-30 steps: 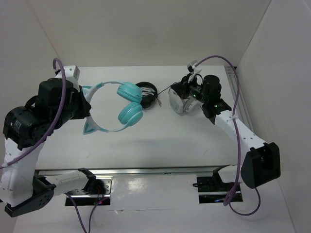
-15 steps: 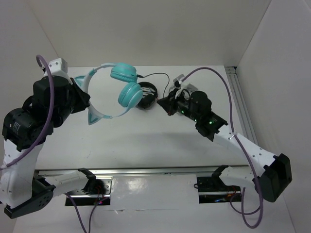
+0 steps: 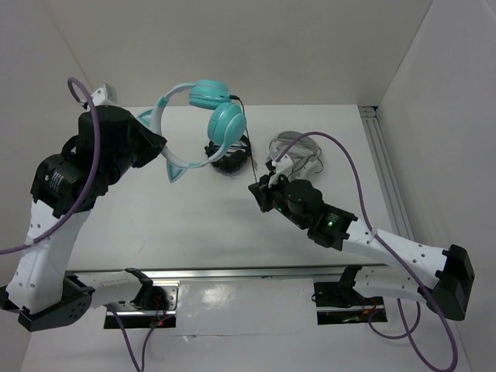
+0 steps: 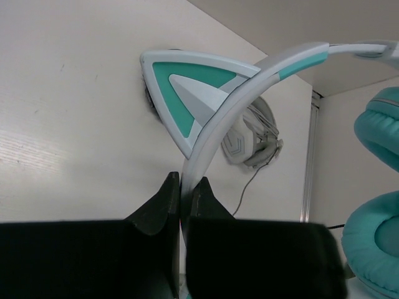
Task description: Wrap the headphones
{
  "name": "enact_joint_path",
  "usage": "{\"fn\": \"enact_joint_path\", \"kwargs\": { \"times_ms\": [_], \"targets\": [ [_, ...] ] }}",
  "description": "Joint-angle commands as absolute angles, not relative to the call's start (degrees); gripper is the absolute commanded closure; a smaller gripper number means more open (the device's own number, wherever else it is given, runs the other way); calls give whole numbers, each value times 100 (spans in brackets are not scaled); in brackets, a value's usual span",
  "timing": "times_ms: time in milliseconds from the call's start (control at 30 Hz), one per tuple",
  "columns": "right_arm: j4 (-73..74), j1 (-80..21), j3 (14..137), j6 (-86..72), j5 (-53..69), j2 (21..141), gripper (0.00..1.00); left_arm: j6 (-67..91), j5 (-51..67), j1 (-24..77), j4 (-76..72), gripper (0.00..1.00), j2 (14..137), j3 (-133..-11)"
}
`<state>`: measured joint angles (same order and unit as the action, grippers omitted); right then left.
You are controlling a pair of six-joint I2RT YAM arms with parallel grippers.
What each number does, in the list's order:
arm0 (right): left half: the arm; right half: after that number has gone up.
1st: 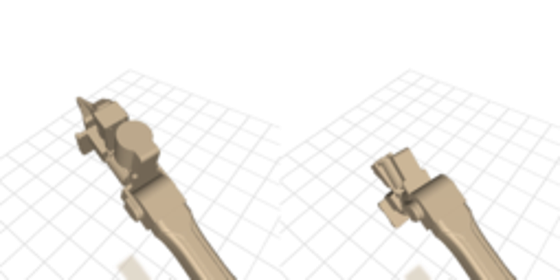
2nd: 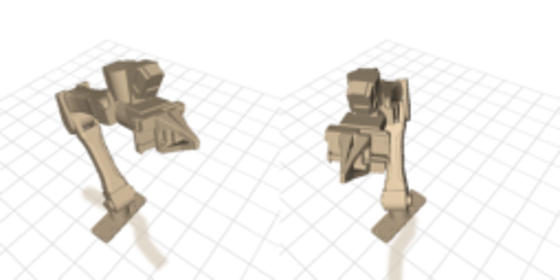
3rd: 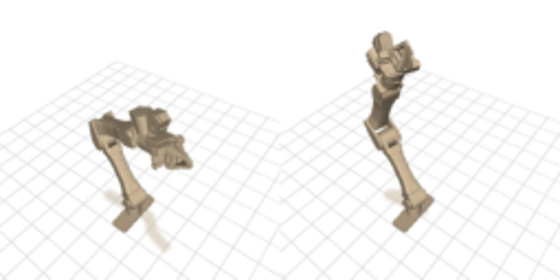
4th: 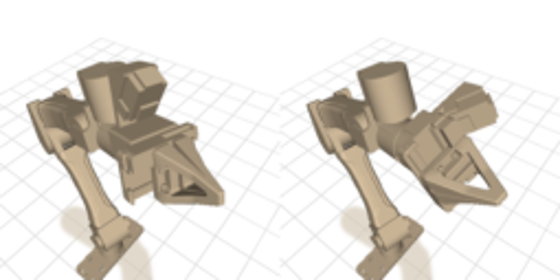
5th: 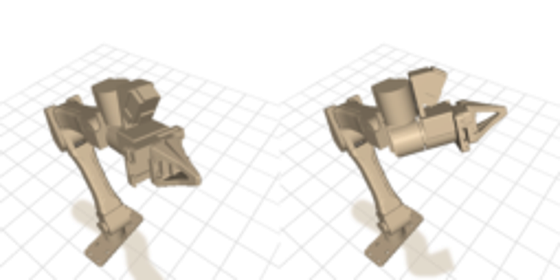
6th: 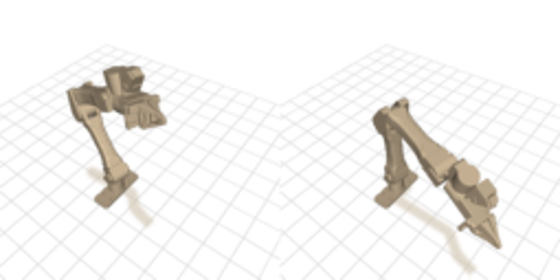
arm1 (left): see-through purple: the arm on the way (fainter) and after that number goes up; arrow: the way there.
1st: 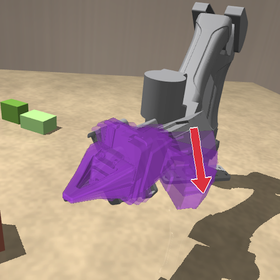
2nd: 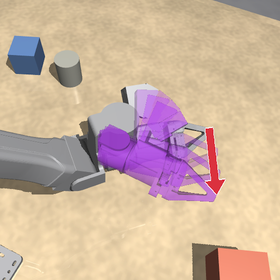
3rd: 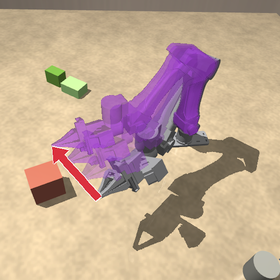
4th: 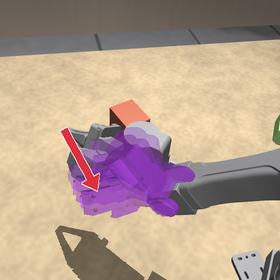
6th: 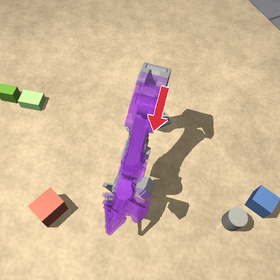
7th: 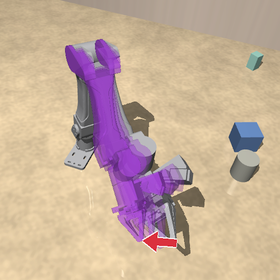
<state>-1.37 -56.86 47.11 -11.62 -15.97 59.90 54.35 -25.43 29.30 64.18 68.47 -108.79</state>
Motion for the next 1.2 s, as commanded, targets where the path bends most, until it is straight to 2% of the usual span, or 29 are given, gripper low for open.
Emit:
{"fn": "enact_joint_path", "kwargs": {
  "times_ms": [0, 200, 533, 633, 667, 767, 833, 1000, 1133, 1167],
  "targets": [
    [-903, -5432, 4386, -958, -1399, 5958, 91, 5977, -2180, 2892, 5405, 100, 6478, -11443],
    [-1731, -5002, 4465, -783, -99, 6749, 86, 5977, -1662, 2892, 5405, 100, 6196, -11768],
    [-2206, -4896, 4649, -782, 132, 7400, 84, 5977, -1635, 2892, 5511, 100, 5854, -11619],
    [-2268, -4764, 4491, -782, 79, 7453, 71, 5977, -1705, 2892, 5511, 100, 5801, -11619],
    [-2346, -4764, 4404, -782, 79, 7453, 69, 5977, -1705, 2892, 5511, 100, 5801, -11619],
    [-2408, -4632, 4263, -844, 132, 7453, 91, 5977, -1758, 2892, 5511, 100, 5801, -11619],
    [-2408, -4632, 4263, -844, 132, 7453, 98, 5977, -1758, 2892, 5511, 100, 5801, -11549],
    [-2145, -4632, 4376, -791, -561, 7401, 99, 6029, -1758, 2892, 5397, 100, 5801, -11136],
    [-1478, -4632, 4562, -904, -2263, 7286, 100, 5924, -1705, 2892, 5336, 100, 5853, -10925],
    [-1363, -4632, 4622, -984, -3025, 7199, 100, 5924, -1653, 2892, 5335, 100, 5854, -10812]
  ]
}}
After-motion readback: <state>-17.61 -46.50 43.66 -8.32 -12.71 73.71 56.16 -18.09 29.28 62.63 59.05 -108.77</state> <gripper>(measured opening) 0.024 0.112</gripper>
